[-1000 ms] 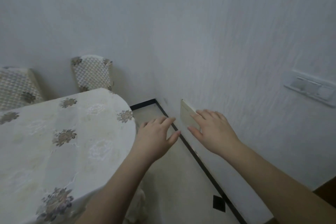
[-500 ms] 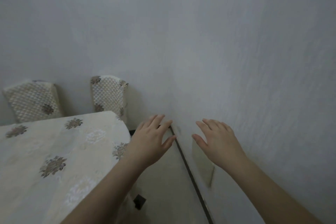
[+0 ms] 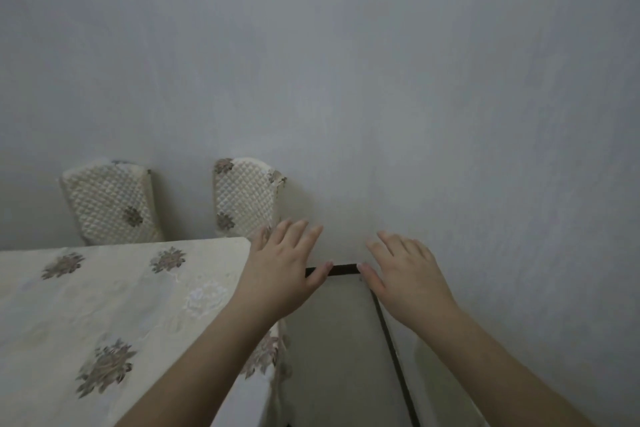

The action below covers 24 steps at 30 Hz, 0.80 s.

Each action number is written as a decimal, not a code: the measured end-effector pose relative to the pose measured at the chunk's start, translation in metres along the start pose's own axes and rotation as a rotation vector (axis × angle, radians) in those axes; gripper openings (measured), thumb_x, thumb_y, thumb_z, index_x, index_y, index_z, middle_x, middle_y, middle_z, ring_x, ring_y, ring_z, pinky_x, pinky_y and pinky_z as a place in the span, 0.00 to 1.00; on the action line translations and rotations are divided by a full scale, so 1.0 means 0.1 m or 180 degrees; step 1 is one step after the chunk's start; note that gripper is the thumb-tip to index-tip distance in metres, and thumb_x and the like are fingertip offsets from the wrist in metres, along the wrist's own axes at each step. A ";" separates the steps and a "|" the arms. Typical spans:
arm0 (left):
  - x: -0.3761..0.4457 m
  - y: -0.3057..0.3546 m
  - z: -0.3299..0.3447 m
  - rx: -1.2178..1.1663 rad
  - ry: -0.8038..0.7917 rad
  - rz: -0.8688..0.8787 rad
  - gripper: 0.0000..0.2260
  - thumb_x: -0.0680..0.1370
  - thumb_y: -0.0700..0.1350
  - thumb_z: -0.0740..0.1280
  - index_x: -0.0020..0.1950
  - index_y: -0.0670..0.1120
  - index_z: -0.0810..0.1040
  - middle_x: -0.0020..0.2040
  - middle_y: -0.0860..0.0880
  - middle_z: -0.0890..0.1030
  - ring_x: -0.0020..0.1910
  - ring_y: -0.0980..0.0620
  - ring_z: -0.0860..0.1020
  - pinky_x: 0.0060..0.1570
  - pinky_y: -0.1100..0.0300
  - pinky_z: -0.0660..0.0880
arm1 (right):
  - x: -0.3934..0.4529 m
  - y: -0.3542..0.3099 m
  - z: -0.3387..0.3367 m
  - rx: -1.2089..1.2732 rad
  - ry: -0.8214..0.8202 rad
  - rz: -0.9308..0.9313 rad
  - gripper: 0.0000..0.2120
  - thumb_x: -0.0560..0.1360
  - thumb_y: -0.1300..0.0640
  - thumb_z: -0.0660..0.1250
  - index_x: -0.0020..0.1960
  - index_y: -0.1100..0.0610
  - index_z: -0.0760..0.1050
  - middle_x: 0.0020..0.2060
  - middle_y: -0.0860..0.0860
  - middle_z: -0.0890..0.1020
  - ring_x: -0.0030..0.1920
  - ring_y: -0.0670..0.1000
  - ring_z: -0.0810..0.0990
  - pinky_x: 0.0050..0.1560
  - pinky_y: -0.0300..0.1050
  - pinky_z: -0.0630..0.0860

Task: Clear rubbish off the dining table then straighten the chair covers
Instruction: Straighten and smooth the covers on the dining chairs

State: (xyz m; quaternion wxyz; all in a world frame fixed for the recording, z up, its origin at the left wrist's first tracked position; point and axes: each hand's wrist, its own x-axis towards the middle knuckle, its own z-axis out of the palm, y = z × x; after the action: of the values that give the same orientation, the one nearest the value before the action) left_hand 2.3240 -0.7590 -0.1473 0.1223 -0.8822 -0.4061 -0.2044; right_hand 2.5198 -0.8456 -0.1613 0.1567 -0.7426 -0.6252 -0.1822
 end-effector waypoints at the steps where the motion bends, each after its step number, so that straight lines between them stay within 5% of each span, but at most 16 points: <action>1: 0.11 -0.08 0.08 0.0003 -0.0034 -0.0024 0.28 0.76 0.66 0.51 0.70 0.53 0.70 0.67 0.51 0.75 0.67 0.47 0.72 0.64 0.42 0.67 | 0.14 0.02 0.07 -0.0011 -0.0017 -0.0019 0.25 0.76 0.40 0.52 0.60 0.53 0.78 0.56 0.53 0.81 0.54 0.55 0.80 0.55 0.53 0.75; 7: 0.84 -0.32 0.54 -0.0101 -0.0231 0.0027 0.29 0.76 0.66 0.51 0.72 0.54 0.66 0.71 0.51 0.71 0.71 0.47 0.66 0.68 0.40 0.61 | 0.85 0.28 0.40 0.0002 0.0071 -0.0034 0.25 0.77 0.41 0.52 0.61 0.55 0.77 0.56 0.54 0.81 0.54 0.56 0.80 0.56 0.53 0.74; 12: 1.44 -0.34 1.01 -0.0072 -0.0152 0.0050 0.28 0.75 0.66 0.52 0.69 0.53 0.72 0.66 0.50 0.76 0.67 0.46 0.72 0.64 0.39 0.67 | 1.43 0.58 0.77 0.0109 0.0046 -0.0067 0.26 0.77 0.41 0.52 0.64 0.55 0.75 0.55 0.53 0.81 0.53 0.56 0.80 0.55 0.53 0.75; 17: 2.13 -0.36 1.44 0.0005 -0.0310 -0.0141 0.33 0.74 0.68 0.46 0.74 0.55 0.65 0.73 0.51 0.68 0.73 0.48 0.64 0.71 0.41 0.57 | 2.08 0.97 1.25 0.0306 0.0049 -0.0175 0.27 0.77 0.42 0.52 0.66 0.57 0.73 0.56 0.53 0.80 0.55 0.56 0.78 0.58 0.53 0.73; 20: 2.57 -0.36 1.66 0.0133 -0.0259 -0.0143 0.30 0.75 0.67 0.50 0.70 0.53 0.71 0.68 0.49 0.75 0.69 0.47 0.71 0.67 0.44 0.64 | 2.51 1.14 1.47 0.0376 0.0023 -0.0130 0.27 0.75 0.43 0.52 0.64 0.58 0.74 0.58 0.55 0.80 0.57 0.57 0.78 0.60 0.55 0.73; 24: 2.95 -0.50 1.87 0.0296 -0.0116 -0.0214 0.29 0.77 0.66 0.53 0.71 0.52 0.70 0.71 0.47 0.71 0.73 0.45 0.64 0.73 0.49 0.50 | 3.04 1.25 1.77 0.0501 0.0021 -0.0263 0.27 0.76 0.43 0.51 0.66 0.59 0.73 0.61 0.55 0.78 0.61 0.56 0.76 0.62 0.56 0.72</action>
State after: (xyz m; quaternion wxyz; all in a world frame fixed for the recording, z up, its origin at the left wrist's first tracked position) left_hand 2.5074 -0.4595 -0.1748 0.1489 -0.8650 -0.4467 -0.1732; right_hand 2.7024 -0.5205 -0.1772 0.2090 -0.7009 -0.6672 -0.1413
